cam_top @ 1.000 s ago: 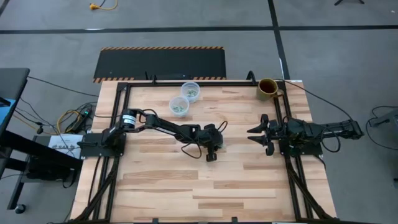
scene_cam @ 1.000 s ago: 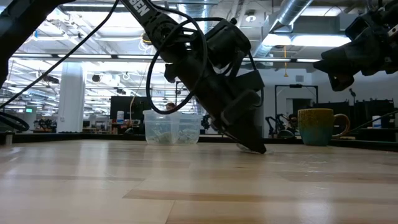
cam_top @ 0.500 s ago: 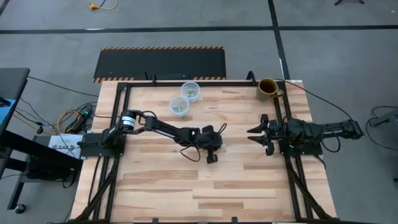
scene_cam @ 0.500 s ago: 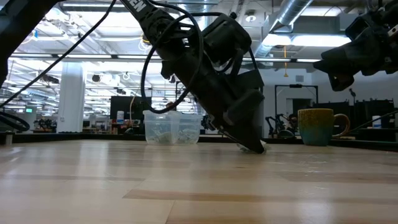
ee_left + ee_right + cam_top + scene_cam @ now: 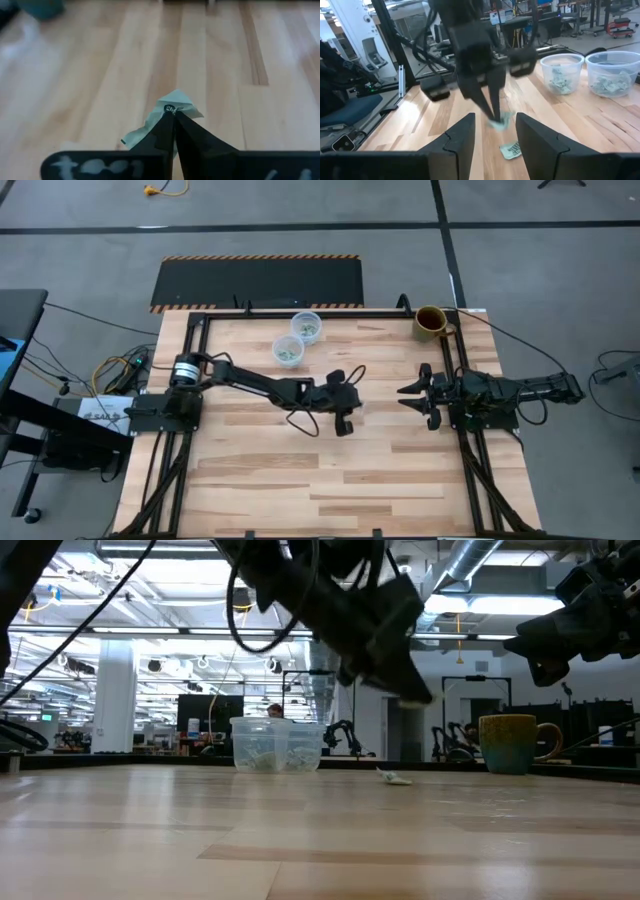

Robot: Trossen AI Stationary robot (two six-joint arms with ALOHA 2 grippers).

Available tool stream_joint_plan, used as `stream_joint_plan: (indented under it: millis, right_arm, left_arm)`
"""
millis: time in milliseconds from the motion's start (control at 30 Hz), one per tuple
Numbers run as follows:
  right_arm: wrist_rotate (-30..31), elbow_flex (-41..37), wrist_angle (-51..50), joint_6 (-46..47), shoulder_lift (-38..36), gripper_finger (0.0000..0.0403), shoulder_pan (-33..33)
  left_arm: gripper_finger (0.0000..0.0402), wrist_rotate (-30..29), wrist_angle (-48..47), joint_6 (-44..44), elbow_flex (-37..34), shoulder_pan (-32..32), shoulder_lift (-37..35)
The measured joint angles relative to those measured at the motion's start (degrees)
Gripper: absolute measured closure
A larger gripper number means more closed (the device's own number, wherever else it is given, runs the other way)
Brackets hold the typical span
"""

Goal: Pick and place items into bin
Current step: Put the right stevia packet into the bottom bin

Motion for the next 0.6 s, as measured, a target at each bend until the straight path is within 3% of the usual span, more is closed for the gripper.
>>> stream_joint_plan:
  millis: [200,367,600]
  right_arm:
    - [0.0,0.0,0.0,0.0,0.0,0.0267,0.0]
    - [0.0,0.0,0.0,0.0,0.0,0.0267,0.0]
    - [0.0,0.0,0.0,0.0,0.0,0.0267,0.0]
  left_arm:
    - [0.0401,-8.2,-4.7,3.7,0.1,0.1,-4.0]
    - [0.0401,-21.4,-20.9,4.7,0.2,0.7,-9.7]
    - [0.0401,-30.9,-45.3,-2.0,0.2,5.6,-14.7]
